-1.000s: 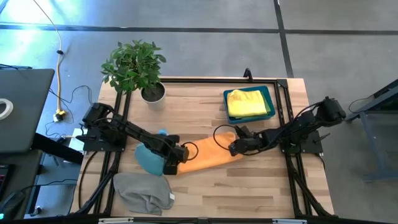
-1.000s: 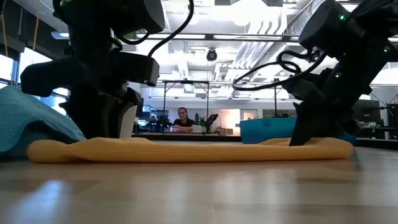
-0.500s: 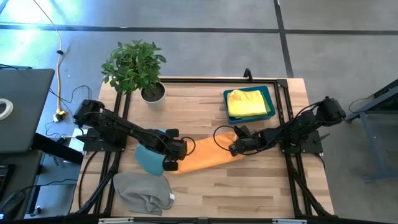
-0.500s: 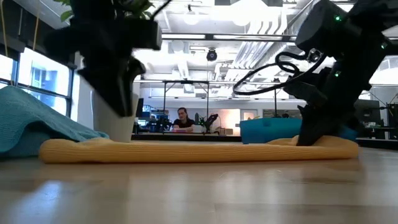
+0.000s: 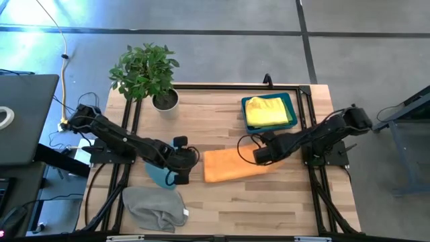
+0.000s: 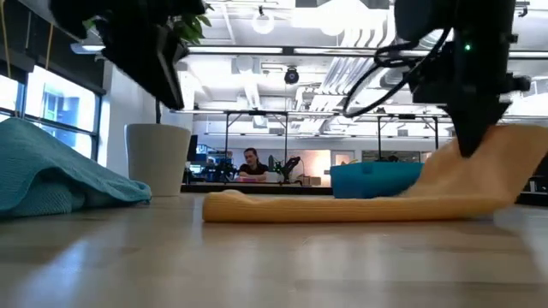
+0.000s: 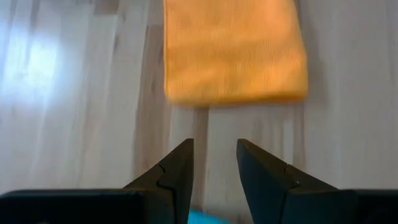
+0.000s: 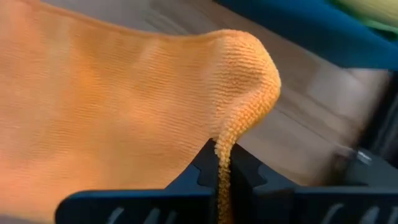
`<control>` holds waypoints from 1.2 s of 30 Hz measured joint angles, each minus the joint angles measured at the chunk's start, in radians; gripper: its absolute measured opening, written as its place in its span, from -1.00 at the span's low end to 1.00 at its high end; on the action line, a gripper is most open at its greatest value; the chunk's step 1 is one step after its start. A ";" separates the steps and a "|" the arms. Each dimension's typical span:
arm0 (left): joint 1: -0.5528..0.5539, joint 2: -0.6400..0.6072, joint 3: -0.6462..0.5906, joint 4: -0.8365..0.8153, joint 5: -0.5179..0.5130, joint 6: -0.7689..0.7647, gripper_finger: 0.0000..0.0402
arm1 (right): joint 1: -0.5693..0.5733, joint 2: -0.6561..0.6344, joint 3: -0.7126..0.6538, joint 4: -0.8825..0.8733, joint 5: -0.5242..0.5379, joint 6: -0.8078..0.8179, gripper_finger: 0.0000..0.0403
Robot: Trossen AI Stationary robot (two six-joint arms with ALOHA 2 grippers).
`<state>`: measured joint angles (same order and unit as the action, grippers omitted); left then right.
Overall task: Fold microfiber towels
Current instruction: Fold the orange microfiber cloth
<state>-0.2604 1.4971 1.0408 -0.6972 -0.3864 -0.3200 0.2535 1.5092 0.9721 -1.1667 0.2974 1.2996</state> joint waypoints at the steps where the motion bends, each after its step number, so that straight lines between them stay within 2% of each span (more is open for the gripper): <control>1: -0.005 -0.010 -0.001 -0.001 -0.005 0.010 -0.44 | 0.000 0.004 0.019 -0.019 -0.003 0.010 -1.00; 7: -0.022 -0.052 0.003 0.014 -0.037 0.061 -0.44 | -0.002 0.091 0.139 -0.029 -0.037 0.047 -1.00; 13: -0.072 -0.083 0.000 -0.028 -0.102 0.062 -0.44 | -0.001 0.291 0.296 -0.023 -0.064 0.007 -1.00; 22: -0.184 -0.082 0.001 -0.051 -0.105 0.061 -0.44 | -0.010 0.514 0.557 -0.023 -0.063 0.001 -1.00; 27: -0.241 -0.082 0.001 -0.057 -0.137 0.061 -0.44 | -0.010 0.578 0.692 -0.025 -0.057 0.002 -1.00; 32: -0.285 -0.082 0.001 -0.067 -0.174 0.059 -0.44 | -0.004 0.606 0.788 -0.015 0.036 0.001 -1.00; 36: -0.309 -0.082 0.001 -0.070 -0.181 0.060 -0.44 | -0.004 0.633 0.828 0.010 0.049 0.001 -1.00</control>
<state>-0.5691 1.4147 1.0420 -0.7677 -0.5672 -0.2599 0.2493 2.1425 1.7996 -1.1569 0.3462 1.3006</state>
